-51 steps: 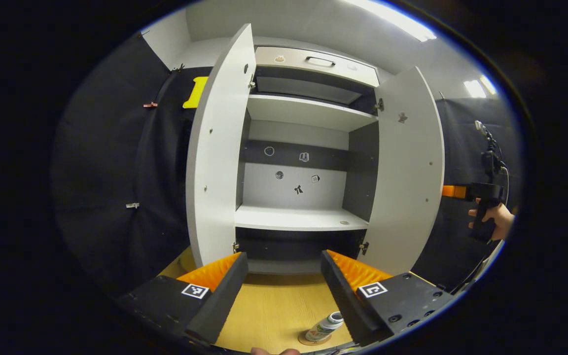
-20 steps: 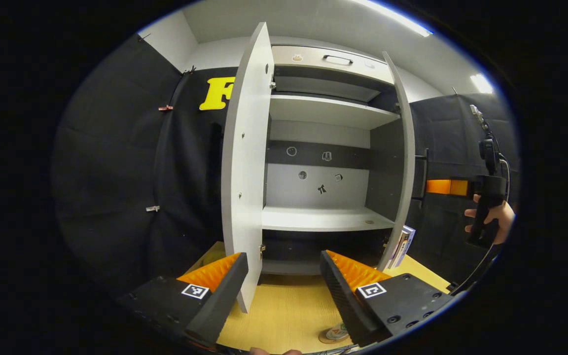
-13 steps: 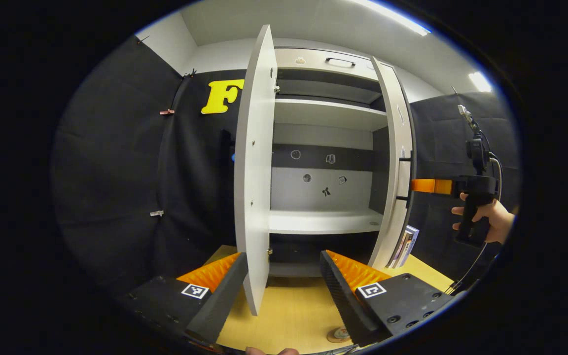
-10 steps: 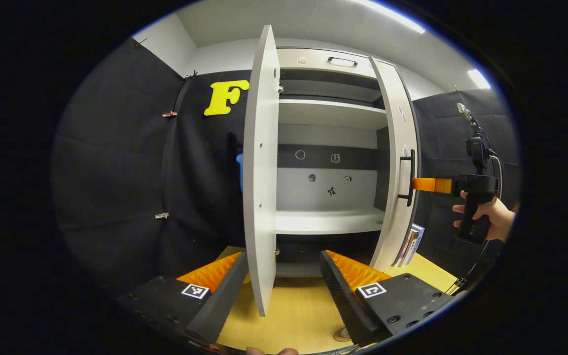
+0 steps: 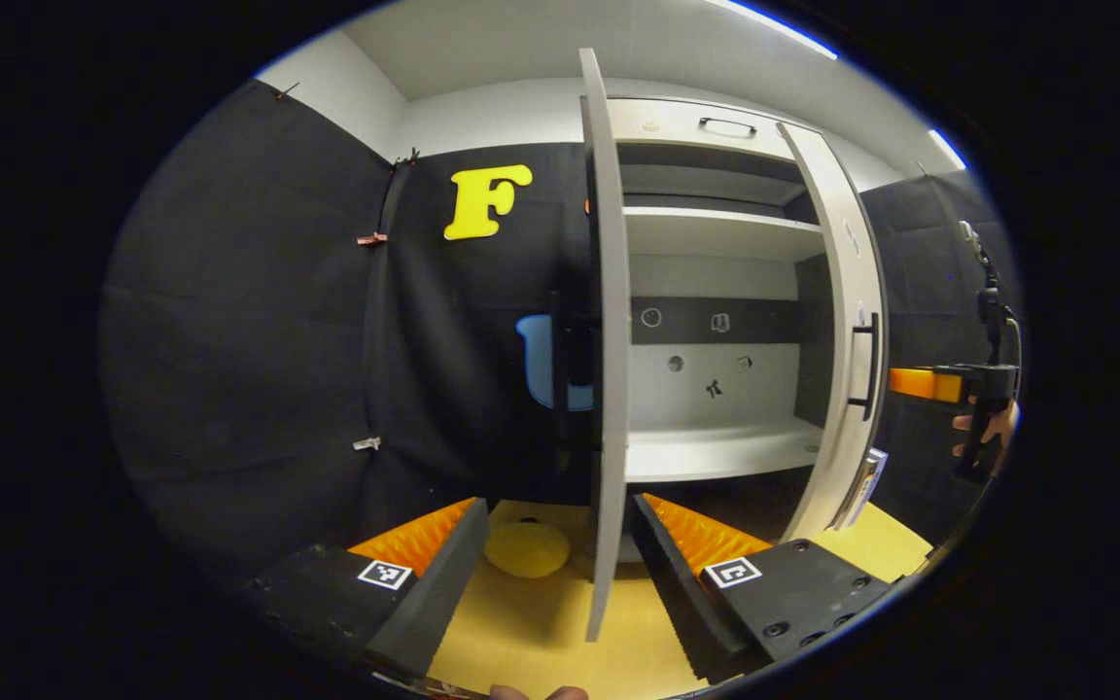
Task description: Grasp the bottle in the cabinet with the left hand and place it on the coaster, then close the right door with the right hand and the left door with the left hand.
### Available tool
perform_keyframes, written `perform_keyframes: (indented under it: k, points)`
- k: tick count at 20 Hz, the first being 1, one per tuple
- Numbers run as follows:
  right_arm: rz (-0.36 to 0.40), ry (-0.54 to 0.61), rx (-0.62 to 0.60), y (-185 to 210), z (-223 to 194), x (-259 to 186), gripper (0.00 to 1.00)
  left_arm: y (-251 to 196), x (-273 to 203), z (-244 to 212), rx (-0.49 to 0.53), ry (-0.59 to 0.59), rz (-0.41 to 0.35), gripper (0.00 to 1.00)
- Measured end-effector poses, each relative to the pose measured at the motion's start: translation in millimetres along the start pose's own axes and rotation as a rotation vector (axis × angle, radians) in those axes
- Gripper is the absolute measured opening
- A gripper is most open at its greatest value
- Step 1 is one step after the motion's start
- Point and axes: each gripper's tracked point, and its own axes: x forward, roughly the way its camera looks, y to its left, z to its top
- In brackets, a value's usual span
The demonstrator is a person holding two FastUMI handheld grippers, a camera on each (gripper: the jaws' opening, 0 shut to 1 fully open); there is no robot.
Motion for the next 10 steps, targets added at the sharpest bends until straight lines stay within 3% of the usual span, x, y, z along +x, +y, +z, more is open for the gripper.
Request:
perform_keyframes:
  k: [5,10]
  points:
    - [-0.021,0.012,-0.015,-6.7,-3.1,-16.6,0.98,34.0,35.7,14.2,-0.032,-0.024,0.066,0.94]
    - [-0.029,0.026,-0.006,-9.0,-4.9,-26.3,0.98,44.9,61.6,25.7,-0.036,-0.054,0.079,0.94]
